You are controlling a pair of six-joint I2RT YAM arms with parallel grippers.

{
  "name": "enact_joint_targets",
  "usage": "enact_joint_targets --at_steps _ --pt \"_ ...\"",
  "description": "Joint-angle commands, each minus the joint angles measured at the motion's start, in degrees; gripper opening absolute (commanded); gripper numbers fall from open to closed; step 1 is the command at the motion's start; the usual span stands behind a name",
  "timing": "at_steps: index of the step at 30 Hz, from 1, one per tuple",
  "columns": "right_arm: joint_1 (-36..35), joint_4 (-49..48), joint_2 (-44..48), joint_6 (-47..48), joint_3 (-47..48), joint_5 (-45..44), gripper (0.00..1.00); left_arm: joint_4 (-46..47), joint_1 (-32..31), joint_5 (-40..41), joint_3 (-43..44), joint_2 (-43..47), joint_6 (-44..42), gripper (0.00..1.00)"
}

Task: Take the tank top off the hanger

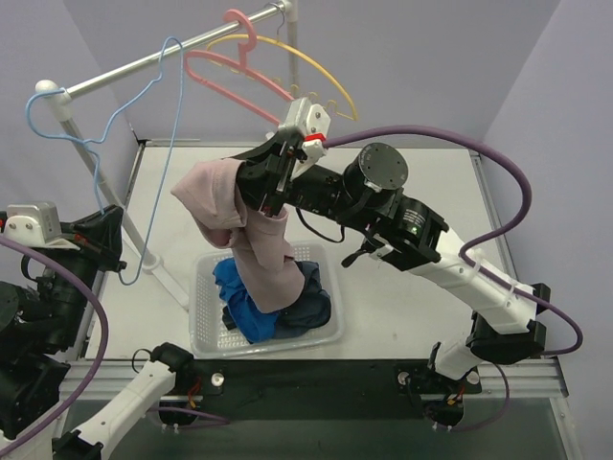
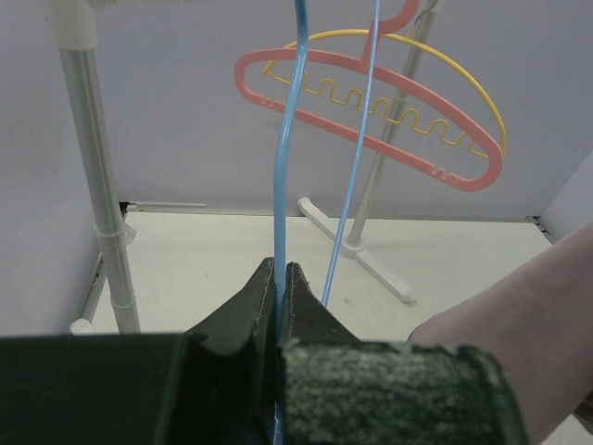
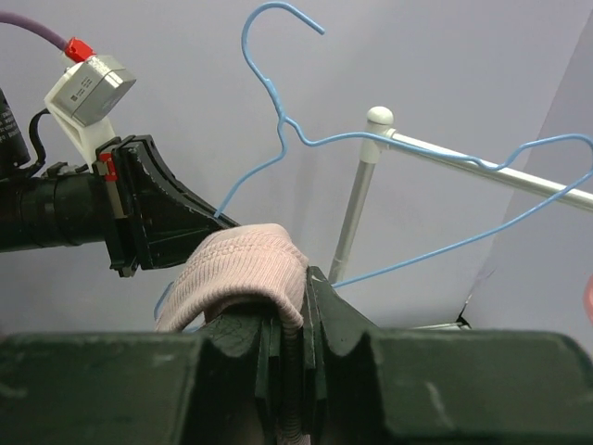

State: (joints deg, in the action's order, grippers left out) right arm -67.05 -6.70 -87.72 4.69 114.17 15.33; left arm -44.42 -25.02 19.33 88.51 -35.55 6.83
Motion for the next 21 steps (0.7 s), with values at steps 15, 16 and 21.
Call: enact_joint_targets --at_steps 15,16,21 --pt "0.3 -21.4 -0.6 -14.4 9.2 4.6 0.0 -1.4 0.1 3.4 -0.4 2.8 -1.1 0.0" --pt "0.3 -21.4 -1.0 -15.2 9.3 4.4 0.0 -1.5 0.2 3.6 -0.6 2.8 -1.2 0.0" --pt "0.8 -21.8 -1.9 -15.4 7.1 3.3 0.0 -2.2 0.1 4.1 -0.6 2.8 -1.5 0.0"
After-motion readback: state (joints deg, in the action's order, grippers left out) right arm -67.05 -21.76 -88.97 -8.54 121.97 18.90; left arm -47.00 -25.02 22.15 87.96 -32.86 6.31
